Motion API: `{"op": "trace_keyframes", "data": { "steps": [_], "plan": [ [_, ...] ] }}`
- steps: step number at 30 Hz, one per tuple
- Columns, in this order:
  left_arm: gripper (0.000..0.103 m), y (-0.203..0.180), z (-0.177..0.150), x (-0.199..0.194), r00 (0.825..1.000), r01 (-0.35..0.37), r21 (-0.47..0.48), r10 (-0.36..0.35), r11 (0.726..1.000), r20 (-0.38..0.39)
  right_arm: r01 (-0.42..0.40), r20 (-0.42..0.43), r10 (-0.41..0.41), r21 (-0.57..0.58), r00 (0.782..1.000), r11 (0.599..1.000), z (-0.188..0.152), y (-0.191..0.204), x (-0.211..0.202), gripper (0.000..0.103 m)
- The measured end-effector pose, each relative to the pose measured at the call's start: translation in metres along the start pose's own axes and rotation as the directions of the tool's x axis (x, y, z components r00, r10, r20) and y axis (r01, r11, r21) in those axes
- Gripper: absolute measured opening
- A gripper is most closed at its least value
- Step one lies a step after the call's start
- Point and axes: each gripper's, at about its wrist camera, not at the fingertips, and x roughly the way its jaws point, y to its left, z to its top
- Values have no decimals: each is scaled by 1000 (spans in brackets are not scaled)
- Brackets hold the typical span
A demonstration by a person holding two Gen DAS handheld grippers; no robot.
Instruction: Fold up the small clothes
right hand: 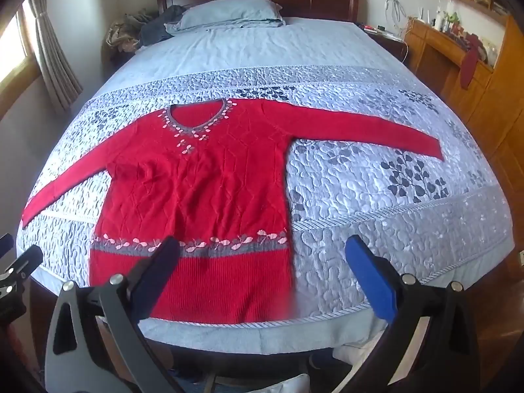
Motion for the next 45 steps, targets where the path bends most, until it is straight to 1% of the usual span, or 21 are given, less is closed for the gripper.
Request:
{"op": "trace_keyframes", "data": {
  "steps": [6, 21, 45],
  "plan": [
    [99, 3, -3, 2, 1000, -4, -1, 4, 1000, -6, 13, -3, -13, -8, 1000, 1000, 0, -1, 0, 100],
    [99, 3, -2, -2, 1000, -18, 3, 18, 1000, 1, 11, -5, -11, -9, 1000, 1000, -2, 1, 0, 100],
    [99, 5, 0, -3, 1000, -20, 3, 20, 1000, 7, 18, 2, -18, -17, 1000, 1000, -1, 1, 1, 100]
  ]
}}
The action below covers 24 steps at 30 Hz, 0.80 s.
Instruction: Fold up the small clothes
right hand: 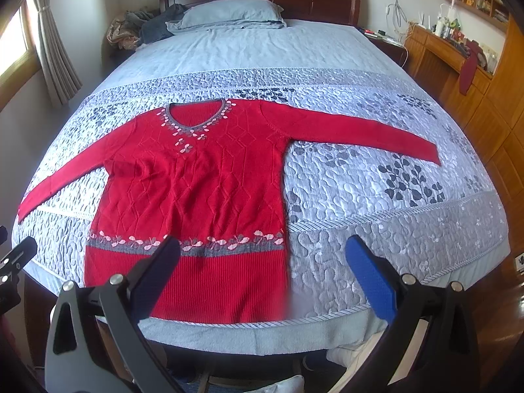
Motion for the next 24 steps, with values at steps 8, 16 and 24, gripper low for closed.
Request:
{"op": "trace_keyframes", "data": {
  "steps": [8, 16, 24],
  "plan": [
    [99, 3, -1, 3, 1000, -1, -1, 1, 1000, -6, -2, -4, 2, 6, 1000, 1000, 0, -1, 4, 100],
    [99, 2, 2, 9, 1000, -4, -2, 4, 1000, -14, -1, -11, 1, 10, 1000, 1000, 0, -4, 9, 100],
    [99, -1, 4, 12, 1000, -10, 1, 10, 1000, -19, 0, -15, 0, 9, 1000, 1000, 1, -4, 13, 100]
  ]
}}
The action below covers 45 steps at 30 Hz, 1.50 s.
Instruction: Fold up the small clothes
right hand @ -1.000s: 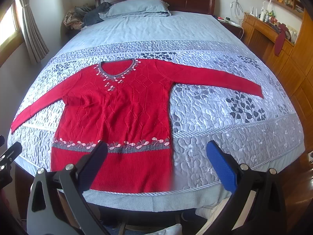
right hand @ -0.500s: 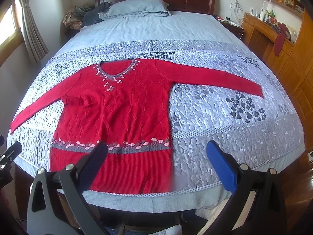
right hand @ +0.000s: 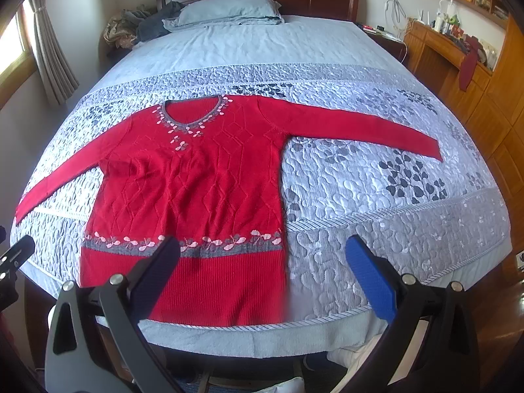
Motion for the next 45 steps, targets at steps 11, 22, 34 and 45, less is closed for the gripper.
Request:
{"op": "trace_keyframes", "data": {
  "steps": [11, 22, 34, 45],
  "plan": [
    [99, -6, 6, 11, 1000, -10, 5, 10, 1000, -19, -9, -15, 10, 7, 1000, 1000, 3, -8, 16, 100],
    [99, -72, 60, 77, 997, 12, 34, -9, 999, -72, 130, -83, -114, 227, 990, 965, 75, -213, 91, 100],
    [99, -197, 128, 162, 993, 64, 47, -59, 997, -98, 169, -282, -37, 461, 959, 871, 136, -484, 246, 97],
    [99, -168, 112, 189, 991, -20, 103, 33, 994, -127, 127, -313, 48, 515, 949, 848, 142, -488, 278, 27]
  ]
}}
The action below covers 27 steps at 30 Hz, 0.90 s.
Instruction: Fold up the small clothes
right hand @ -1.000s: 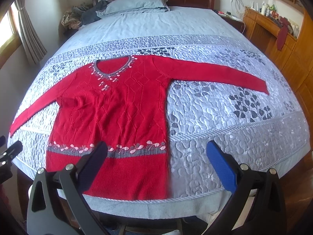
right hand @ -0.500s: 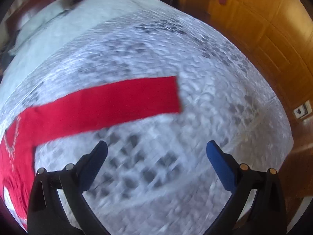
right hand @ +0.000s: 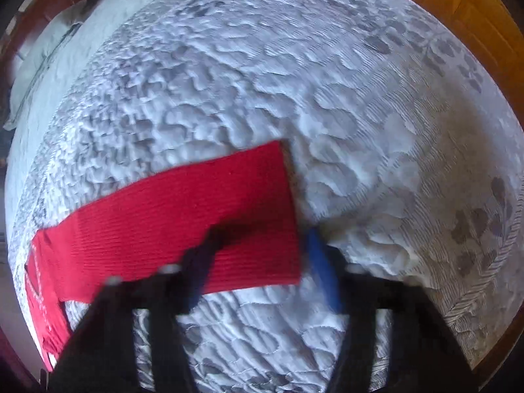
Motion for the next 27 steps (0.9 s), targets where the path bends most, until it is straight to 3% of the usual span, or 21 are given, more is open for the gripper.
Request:
{"op": "trace_keyframes", "data": {
  "steps": [1, 7, 10, 14, 18, 24, 27],
  "plan": [
    [99, 9, -2, 2, 1000, -7, -2, 7, 1000, 2, -33, 7, 33, 4, 999, 999, 0, 3, -6, 11],
    [99, 73, 2, 29, 1000, 2, -60, -3, 998, -27, 86, 140, -72, -98, 988, 992, -16, 62, -49, 9],
    [99, 115, 9, 46, 1000, 2, -129, -6, 992, -29, 73, 171, -46, -153, 984, 986, -26, 104, -63, 9],
    [99, 174, 19, 73, 998, -40, -208, 31, 977, -45, 93, 203, -30, -310, 979, 946, -56, 212, -74, 9],
    [99, 218, 20, 85, 999, -41, -285, 34, 958, -28, 62, 173, 20, -453, 985, 889, -101, 328, -63, 9],
    [99, 251, 16, 85, 999, -39, -303, 34, 952, -22, -52, 75, 128, -631, 989, 774, -177, 494, -23, 9],
    [99, 255, 15, 81, 999, -33, -307, 32, 951, -9, -129, -3, 168, -652, 986, 747, -205, 551, -3, 9]
  ]
}}
